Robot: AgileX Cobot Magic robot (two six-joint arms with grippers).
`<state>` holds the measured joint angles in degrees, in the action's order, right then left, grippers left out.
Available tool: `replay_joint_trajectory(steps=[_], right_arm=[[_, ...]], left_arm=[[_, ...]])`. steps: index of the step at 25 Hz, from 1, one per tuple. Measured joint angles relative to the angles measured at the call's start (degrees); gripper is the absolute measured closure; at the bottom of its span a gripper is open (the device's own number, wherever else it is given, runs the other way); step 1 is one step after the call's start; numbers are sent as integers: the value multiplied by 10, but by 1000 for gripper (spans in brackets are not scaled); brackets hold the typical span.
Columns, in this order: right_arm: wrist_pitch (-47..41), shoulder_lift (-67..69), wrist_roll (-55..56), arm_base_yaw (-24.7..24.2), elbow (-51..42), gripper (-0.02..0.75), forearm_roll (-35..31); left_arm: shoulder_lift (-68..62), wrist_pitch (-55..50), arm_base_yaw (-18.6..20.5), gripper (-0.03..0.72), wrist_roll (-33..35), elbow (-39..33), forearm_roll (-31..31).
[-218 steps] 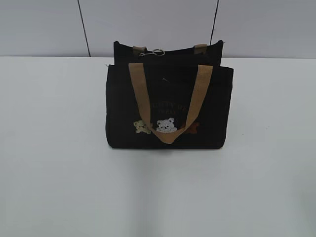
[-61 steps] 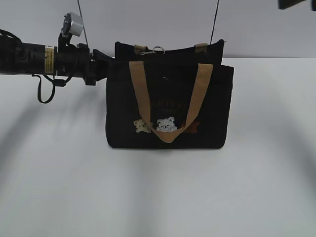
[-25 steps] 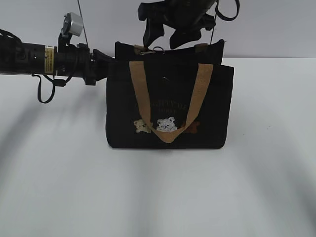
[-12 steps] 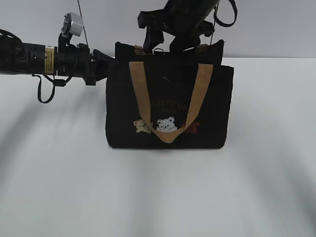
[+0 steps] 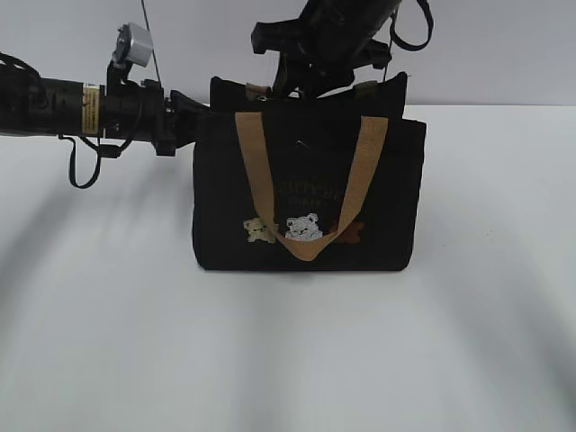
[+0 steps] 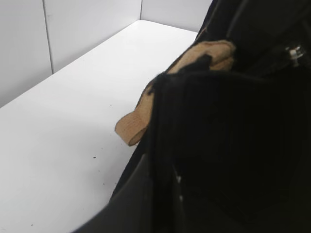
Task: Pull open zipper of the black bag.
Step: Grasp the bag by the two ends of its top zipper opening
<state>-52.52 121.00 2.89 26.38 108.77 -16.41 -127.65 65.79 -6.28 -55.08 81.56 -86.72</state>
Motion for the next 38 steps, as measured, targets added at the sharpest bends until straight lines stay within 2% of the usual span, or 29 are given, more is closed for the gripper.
replay_joint_trajectory(steps=[3,22,33,38], right_arm=[[-1,0,0,0,0,518,-1],[-42,-43,0,0,1,522,0],[-85,-54,0,-2,1,528,53],[-114,-56,0,-23,1,530,57]], left_arm=[[0,-1,0,671,0,0,0],[0,-2,0,667,0,0,1],[0,-1,0,666,0,1,1],[0,-1,0,666,0,1,1]])
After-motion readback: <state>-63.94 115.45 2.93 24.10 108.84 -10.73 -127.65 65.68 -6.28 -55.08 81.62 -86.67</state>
